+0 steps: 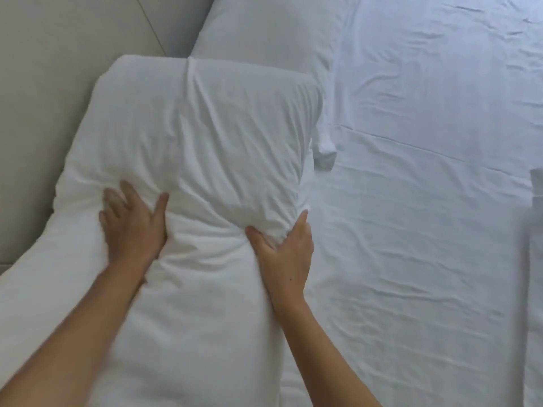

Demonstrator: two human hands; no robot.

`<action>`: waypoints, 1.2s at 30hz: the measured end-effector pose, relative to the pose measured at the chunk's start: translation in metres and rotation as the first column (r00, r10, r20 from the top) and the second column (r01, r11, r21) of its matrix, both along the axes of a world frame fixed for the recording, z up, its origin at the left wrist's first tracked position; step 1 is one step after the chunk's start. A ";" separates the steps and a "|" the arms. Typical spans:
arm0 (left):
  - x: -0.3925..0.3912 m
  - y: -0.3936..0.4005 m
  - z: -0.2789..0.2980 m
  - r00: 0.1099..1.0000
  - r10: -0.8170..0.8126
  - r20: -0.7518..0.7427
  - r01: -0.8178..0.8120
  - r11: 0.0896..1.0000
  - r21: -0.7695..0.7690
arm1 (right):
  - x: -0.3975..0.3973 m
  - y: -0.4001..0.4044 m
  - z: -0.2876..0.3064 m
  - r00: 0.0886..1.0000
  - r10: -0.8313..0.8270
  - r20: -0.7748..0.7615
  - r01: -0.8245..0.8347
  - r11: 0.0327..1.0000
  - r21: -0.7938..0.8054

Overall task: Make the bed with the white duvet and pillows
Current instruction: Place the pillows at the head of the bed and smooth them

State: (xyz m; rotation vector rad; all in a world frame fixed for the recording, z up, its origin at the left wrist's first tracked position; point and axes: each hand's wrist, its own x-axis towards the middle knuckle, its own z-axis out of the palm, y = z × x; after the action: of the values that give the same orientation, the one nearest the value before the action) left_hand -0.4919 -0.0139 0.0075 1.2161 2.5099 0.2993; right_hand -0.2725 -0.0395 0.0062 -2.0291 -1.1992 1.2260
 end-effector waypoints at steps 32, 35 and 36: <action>0.017 0.024 -0.084 0.960 -0.016 -0.280 0.064 0.985 0.161 | -0.085 0.109 -0.088 0.697 0.191 0.691 -0.502 0.818 0.280; 0.018 0.028 -0.086 0.954 0.018 -0.300 0.029 0.988 0.151 | -0.087 0.111 -0.095 0.708 0.207 0.675 -0.516 0.804 0.294; 0.019 0.030 -0.087 0.955 0.031 -0.296 0.017 0.987 0.159 | -0.085 0.113 -0.097 0.717 0.214 0.664 -0.517 0.802 0.299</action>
State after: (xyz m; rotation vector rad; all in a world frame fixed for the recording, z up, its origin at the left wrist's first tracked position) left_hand -0.4727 0.0163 -0.0796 1.4067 2.7923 0.3485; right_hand -0.3573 0.0733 -0.0905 -1.8780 -2.0737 0.3161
